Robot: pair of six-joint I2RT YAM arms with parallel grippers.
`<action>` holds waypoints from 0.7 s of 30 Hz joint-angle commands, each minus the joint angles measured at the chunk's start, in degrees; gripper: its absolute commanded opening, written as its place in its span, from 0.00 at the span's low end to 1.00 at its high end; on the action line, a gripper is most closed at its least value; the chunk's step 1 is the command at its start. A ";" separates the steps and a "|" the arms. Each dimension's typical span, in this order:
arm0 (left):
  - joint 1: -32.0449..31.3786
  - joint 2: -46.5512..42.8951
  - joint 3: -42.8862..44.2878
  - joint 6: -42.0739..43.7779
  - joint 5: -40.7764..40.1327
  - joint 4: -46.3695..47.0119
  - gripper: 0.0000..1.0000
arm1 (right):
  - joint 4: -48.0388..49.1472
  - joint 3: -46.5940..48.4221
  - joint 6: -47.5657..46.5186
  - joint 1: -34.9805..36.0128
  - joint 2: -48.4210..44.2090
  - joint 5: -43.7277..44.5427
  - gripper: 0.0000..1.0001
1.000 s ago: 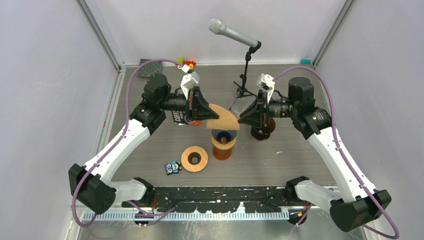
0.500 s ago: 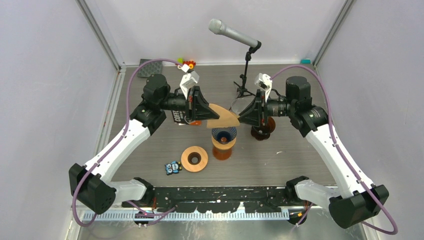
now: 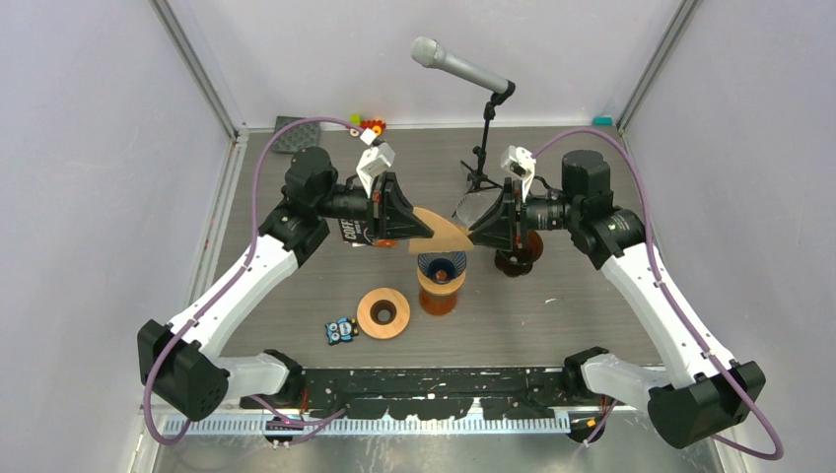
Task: Place the coffee filter in the dripper
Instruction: Place the coffee filter in the coffee dripper.
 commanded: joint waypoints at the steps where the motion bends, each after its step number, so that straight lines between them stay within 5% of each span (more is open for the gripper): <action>1: -0.16 -0.08 -0.24 -0.35 1.26 2.52 0.00 | 0.22 0.51 -2.23 -0.24 -2.18 -3.53 0.35; 21: -1.13 1.02 0.29 -1.32 3.62 2.51 0.00 | 2.08 -0.08 -0.44 -0.24 -1.61 -2.31 0.34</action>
